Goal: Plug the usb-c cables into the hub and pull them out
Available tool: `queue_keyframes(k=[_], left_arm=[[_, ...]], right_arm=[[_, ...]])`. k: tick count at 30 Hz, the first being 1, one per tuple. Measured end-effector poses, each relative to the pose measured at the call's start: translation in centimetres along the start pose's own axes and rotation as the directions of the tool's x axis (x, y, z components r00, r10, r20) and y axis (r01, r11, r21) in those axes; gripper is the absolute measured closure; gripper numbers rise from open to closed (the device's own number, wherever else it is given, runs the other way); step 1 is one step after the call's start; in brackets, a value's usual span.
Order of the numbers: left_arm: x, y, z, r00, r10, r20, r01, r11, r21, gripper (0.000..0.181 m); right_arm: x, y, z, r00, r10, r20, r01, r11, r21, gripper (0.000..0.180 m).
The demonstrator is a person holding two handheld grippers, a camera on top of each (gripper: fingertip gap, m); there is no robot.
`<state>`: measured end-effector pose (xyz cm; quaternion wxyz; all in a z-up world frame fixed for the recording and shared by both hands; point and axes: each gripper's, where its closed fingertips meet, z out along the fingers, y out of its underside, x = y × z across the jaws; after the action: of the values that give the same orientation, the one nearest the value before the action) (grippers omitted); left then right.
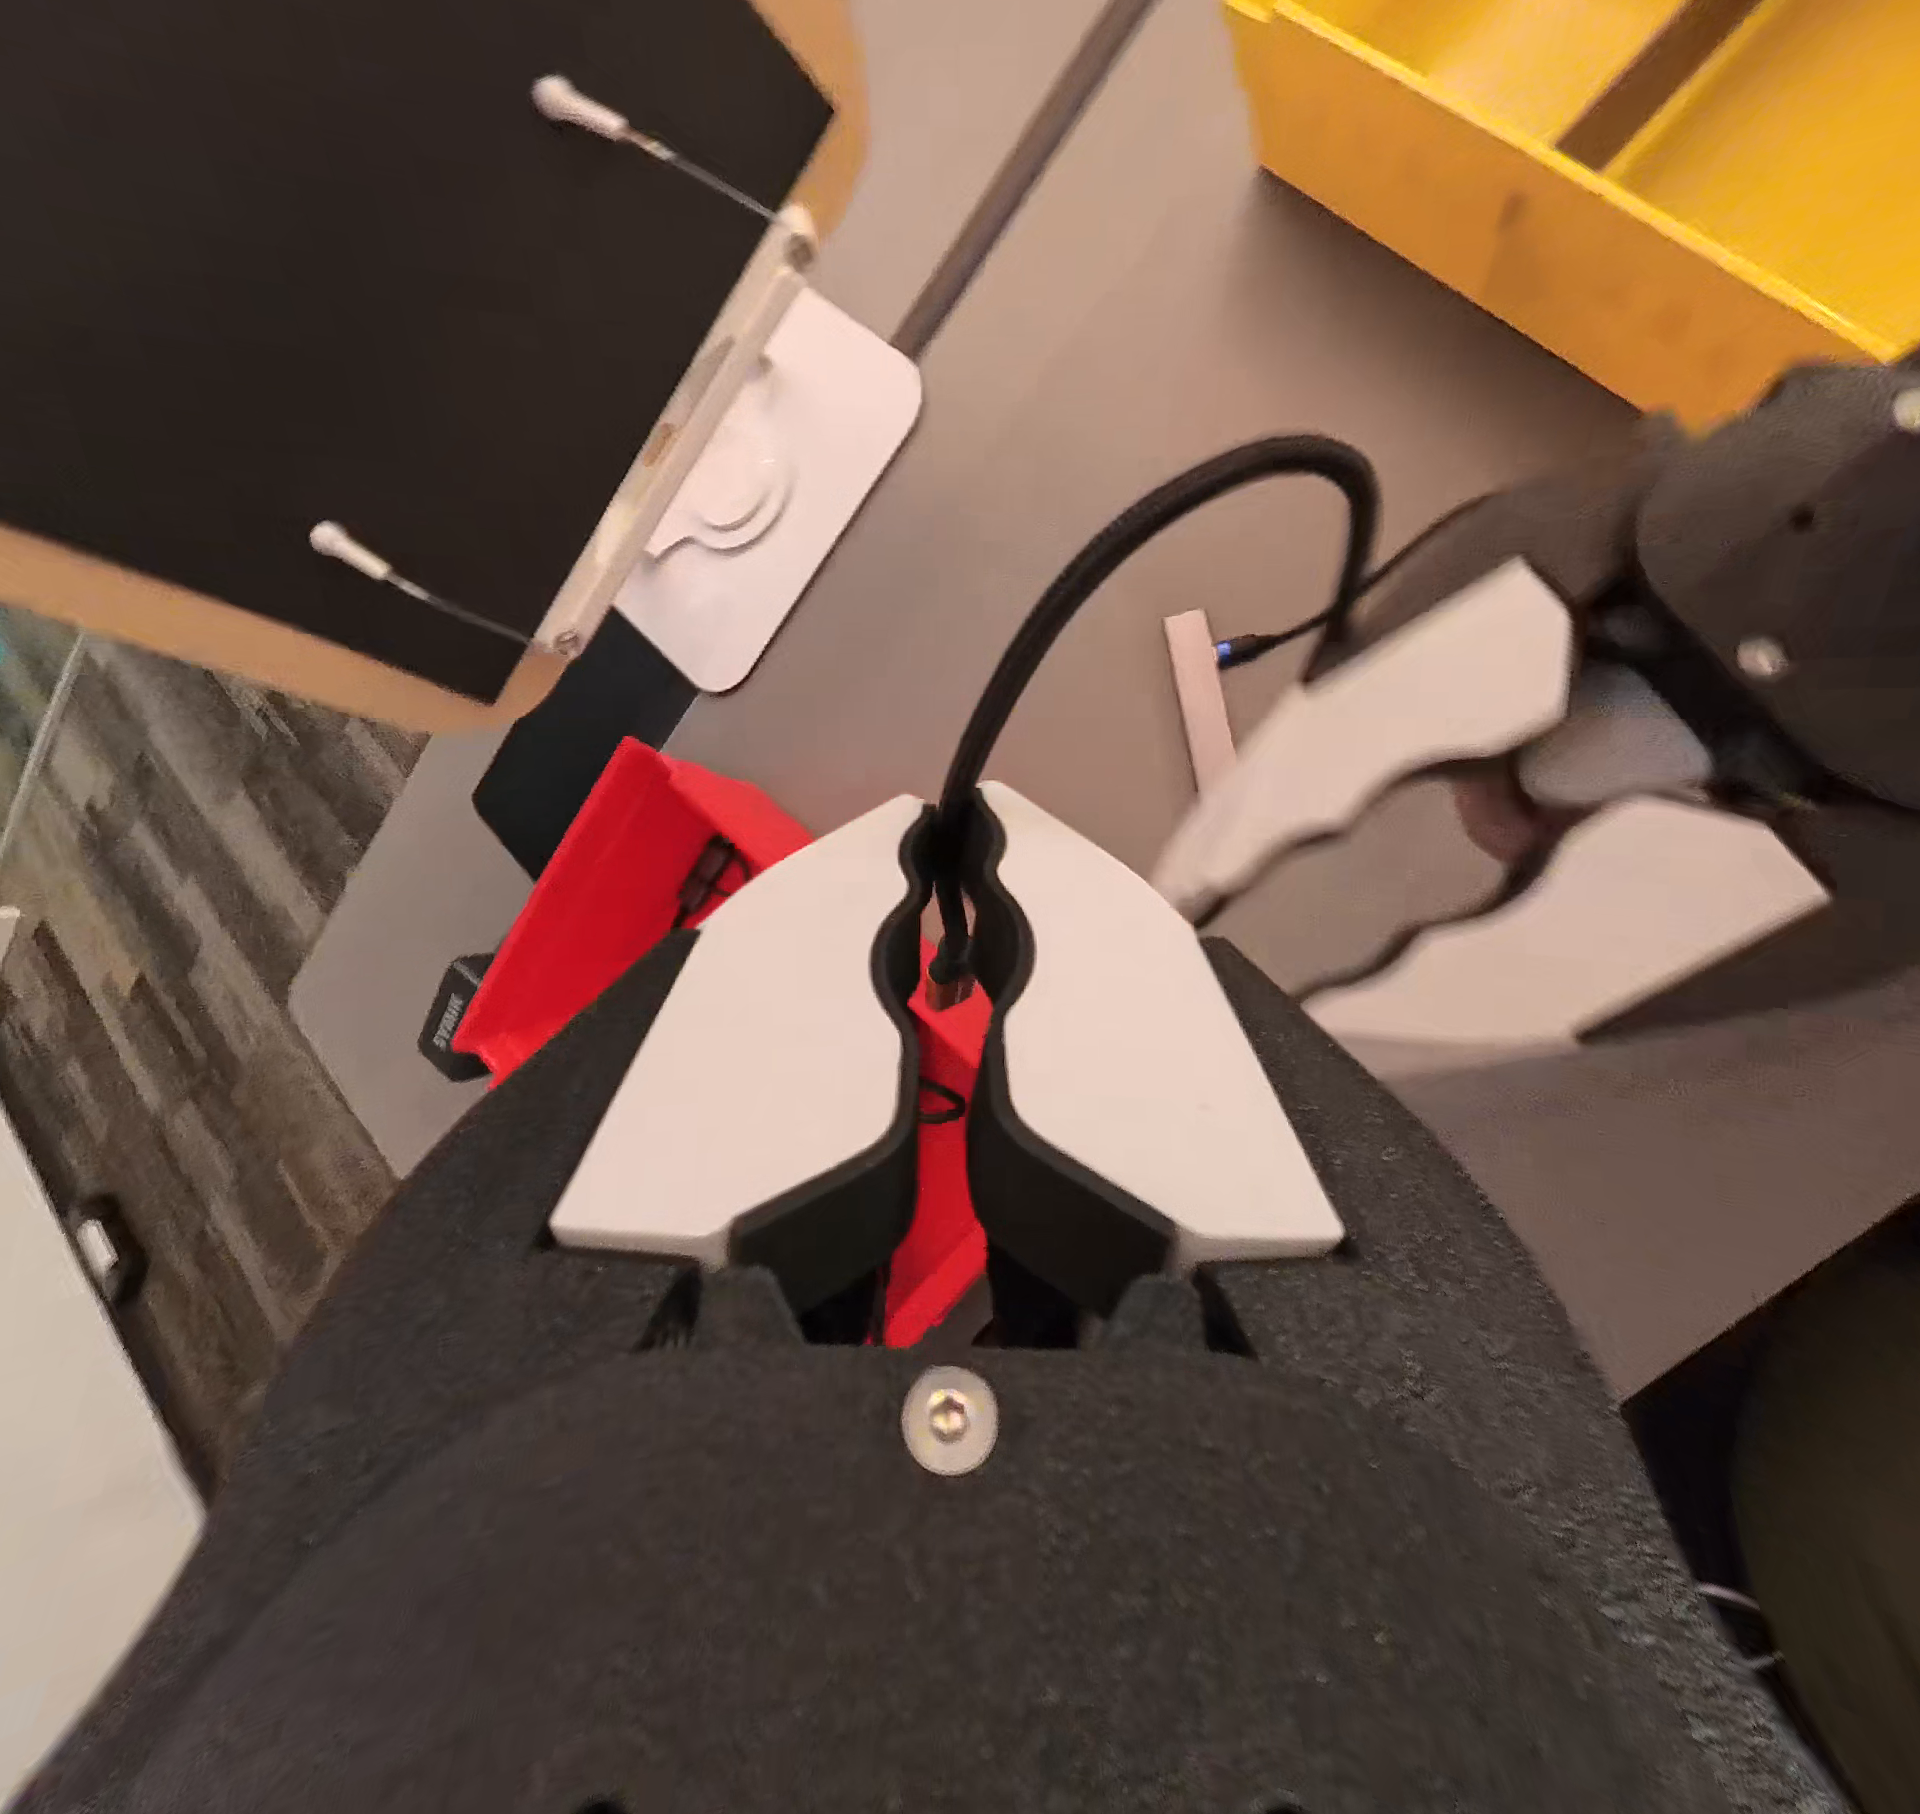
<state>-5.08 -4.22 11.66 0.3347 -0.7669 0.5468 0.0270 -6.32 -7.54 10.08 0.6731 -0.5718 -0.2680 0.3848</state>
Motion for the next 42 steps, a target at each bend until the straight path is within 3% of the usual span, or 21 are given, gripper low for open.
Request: queue_keyframes(k=[3, 6, 9, 14, 19, 26, 32, 42], left_arm=[[1.0, -0.4, 0.4, 0.995, 0.096, 0.034, -0.095, 0.995, -0.022, 0.177], [2.7, -0.3, 0.7, 0.989, 0.145, -0.026, -0.146, 0.989, -0.023, 0.177], [3.8, 0.2, 1.3, 0.976, 0.213, -0.045, -0.215, 0.976, -0.037, 0.177], [5.2, 0.8, 1.6, 0.956, 0.272, -0.108, -0.275, 0.961, -0.011, 0.177], [4.3, 1.1, 2.1, 0.94, 0.341, 0.011, -0.341, 0.939, 0.037, 0.177], [1.7, 0.9, 2.9, 0.915, 0.239, 0.325, -0.292, 0.948, 0.126, 0.168], [1.1, 1.6, 3.1, 0.931, 0.154, 0.33, -0.219, 0.961, 0.169, 0.163], [1.4, 1.9, 3.1, 0.917, 0.183, 0.355, -0.253, 0.954, 0.162, 0.162]], right_arm=[[3.5, -2.9, -2.3, 0.987, -0.077, -0.142, 0.099, 0.983, 0.154, 0.152], [2.7, -5.0, -3.3, 0.998, -0.058, -0.024, 0.063, 0.962, 0.266, 0.156], [2.2, -4.8, -3.2, 0.998, 0.005, 0.064, -0.021, 0.967, 0.252, 0.157], [2.5, -3.8, -2.7, 0.994, 0.061, 0.089, -0.079, 0.973, 0.219, 0.168], [2.1, -3.2, -2.5, 0.987, 0.086, 0.135, -0.107, 0.982, 0.154, 0.175], [5.3, -2.8, -3.3, 0.996, 0.084, 0.011, -0.084, 0.986, 0.147, 0.175], [7.1, -2.9, -3.9, 0.992, 0.122, -0.015, -0.118, 0.981, 0.151, 0.175], [7.3, -3.3, -4.3, 0.994, 0.111, -0.016, -0.107, 0.98, 0.166, 0.175]])
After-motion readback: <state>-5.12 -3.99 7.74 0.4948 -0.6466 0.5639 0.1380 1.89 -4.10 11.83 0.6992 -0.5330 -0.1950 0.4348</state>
